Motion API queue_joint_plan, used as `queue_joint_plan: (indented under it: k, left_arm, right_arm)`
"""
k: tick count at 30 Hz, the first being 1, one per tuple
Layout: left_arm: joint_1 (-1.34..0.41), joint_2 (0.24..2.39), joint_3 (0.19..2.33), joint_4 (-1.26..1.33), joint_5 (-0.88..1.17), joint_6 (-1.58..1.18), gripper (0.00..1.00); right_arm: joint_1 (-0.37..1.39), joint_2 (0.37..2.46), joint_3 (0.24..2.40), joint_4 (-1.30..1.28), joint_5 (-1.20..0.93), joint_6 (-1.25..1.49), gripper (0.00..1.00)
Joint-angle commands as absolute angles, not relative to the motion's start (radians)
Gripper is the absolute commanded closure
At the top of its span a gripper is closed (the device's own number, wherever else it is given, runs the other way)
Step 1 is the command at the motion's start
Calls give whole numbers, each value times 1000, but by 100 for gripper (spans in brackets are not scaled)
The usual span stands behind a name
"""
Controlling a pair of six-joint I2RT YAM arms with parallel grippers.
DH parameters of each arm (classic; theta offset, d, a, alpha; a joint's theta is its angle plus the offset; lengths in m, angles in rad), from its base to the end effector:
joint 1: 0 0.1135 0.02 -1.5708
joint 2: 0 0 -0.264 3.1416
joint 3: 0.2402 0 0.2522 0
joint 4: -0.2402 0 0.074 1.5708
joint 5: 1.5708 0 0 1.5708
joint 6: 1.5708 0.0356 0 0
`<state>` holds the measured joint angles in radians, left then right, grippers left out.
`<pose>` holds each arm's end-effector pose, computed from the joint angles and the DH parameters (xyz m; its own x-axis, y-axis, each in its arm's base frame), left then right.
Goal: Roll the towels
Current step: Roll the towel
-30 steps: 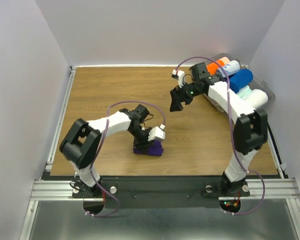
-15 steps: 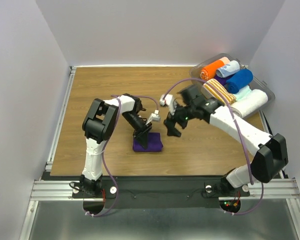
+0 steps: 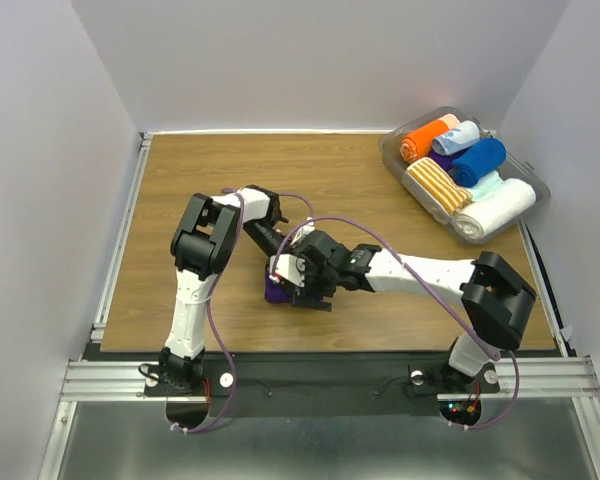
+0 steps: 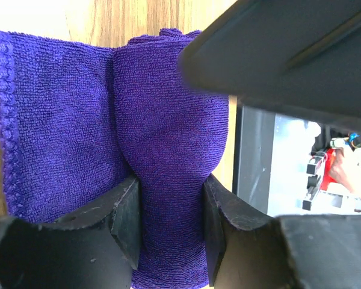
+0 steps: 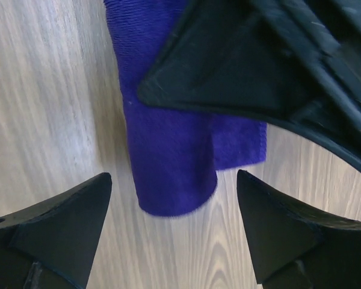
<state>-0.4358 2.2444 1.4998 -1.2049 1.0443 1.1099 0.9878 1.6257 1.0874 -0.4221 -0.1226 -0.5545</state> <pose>0.3238 -0.1847 0.1126 -0.4442 0.7033 -0.5551 0.7199 -0.0887 -0.6884 0.1826 0.2848 0.2134 0.0730 -0.8384 -0.5401 -0.9747 0.0546 -0.2166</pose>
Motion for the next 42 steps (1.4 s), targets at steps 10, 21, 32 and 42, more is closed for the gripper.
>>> queue_joint_plan:
  k: [10, 21, 32, 42]
  left_arm:
    - [-374, 2244, 1539, -1117, 928, 1161, 66]
    - [-311, 2132, 1598, -1120, 879, 1137, 53]
    - [-123, 2040, 1687, -1118, 931, 1144, 43]
    - [51, 1697, 1440, -916, 970, 1149, 23]
  right_arm:
    - [1025, 1717, 1017, -195, -205, -650, 69]
    - [1020, 1704, 989, -347, -377, -617, 99]
    - [1016, 1764, 1074, -489, -400, -551, 100]
    - [994, 1857, 1157, -554, -524, -480, 99]
